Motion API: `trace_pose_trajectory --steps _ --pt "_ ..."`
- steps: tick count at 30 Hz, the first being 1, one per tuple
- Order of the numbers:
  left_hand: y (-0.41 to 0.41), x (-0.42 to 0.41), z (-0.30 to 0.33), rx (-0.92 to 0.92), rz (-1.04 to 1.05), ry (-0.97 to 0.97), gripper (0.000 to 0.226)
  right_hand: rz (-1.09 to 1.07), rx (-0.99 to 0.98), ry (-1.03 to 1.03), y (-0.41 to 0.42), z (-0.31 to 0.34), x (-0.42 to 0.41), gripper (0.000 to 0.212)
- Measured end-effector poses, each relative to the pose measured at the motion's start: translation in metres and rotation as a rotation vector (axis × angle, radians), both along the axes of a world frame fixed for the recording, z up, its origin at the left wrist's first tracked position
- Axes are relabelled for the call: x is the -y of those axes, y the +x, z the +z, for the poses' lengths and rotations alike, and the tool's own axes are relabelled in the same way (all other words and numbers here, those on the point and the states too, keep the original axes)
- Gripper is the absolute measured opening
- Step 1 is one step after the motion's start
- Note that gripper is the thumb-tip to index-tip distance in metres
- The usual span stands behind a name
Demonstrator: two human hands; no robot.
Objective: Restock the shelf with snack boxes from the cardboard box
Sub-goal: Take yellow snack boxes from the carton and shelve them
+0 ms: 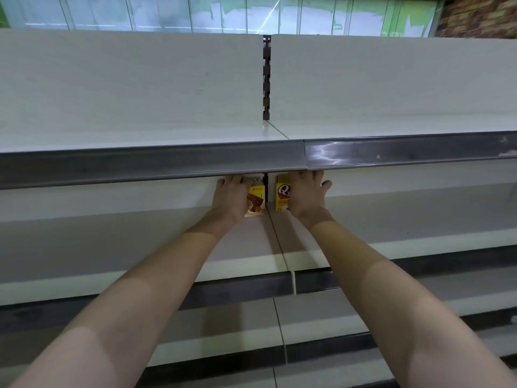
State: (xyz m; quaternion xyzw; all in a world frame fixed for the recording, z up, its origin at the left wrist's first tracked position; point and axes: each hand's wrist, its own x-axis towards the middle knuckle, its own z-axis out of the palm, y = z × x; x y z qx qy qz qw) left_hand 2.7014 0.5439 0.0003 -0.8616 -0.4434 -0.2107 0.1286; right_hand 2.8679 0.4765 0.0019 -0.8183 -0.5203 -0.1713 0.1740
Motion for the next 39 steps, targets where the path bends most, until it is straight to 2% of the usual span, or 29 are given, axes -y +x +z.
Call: trace_pose_trajectory --steps 4,8,11,14,16,19,22,27,32,35,38,39 --pt "-0.002 -0.005 -0.001 0.020 -0.019 -0.021 0.065 -0.082 -0.325 0.058 0.009 -0.004 -0.002 0.073" --pt "0.003 -0.010 -0.004 0.074 -0.036 -0.051 0.066 0.126 -0.468 0.045 0.021 -0.006 -0.004 0.075" --pt "0.008 -0.011 -0.005 0.091 -0.027 -0.049 0.065 0.222 -0.463 0.024 0.021 -0.005 -0.006 0.068" --pt "0.013 -0.010 -0.006 0.081 -0.001 -0.018 0.064 0.135 -0.400 -0.015 0.018 -0.006 -0.006 0.069" --pt "0.016 -0.009 -0.007 0.075 0.012 0.001 0.063 0.096 -0.294 0.002 0.015 -0.005 -0.006 0.065" --pt "0.018 -0.010 -0.007 0.065 0.021 -0.001 0.063 0.185 -0.120 -0.002 0.012 -0.008 -0.008 0.063" --pt "0.016 -0.010 -0.006 0.067 0.015 -0.018 0.065 0.263 -0.160 -0.027 0.012 -0.010 -0.010 0.063" --pt "0.009 -0.004 -0.003 0.105 -0.030 -0.015 0.059 0.257 -0.243 -0.063 0.012 -0.003 -0.011 0.066" --pt "0.002 0.011 0.002 0.131 -0.009 0.084 0.046 0.271 -0.227 0.065 0.002 -0.003 0.002 0.054" --pt "0.000 0.025 0.003 0.152 -0.063 -0.043 0.033 0.276 -0.253 0.100 -0.002 -0.005 0.011 0.046" --pt "0.000 0.042 0.003 0.096 -0.104 -0.244 0.004 0.313 -0.325 0.076 -0.003 -0.011 0.021 0.035" --pt "0.002 0.049 0.003 0.102 -0.124 -0.292 0.003 0.333 -0.368 0.070 -0.002 -0.013 0.025 0.031"
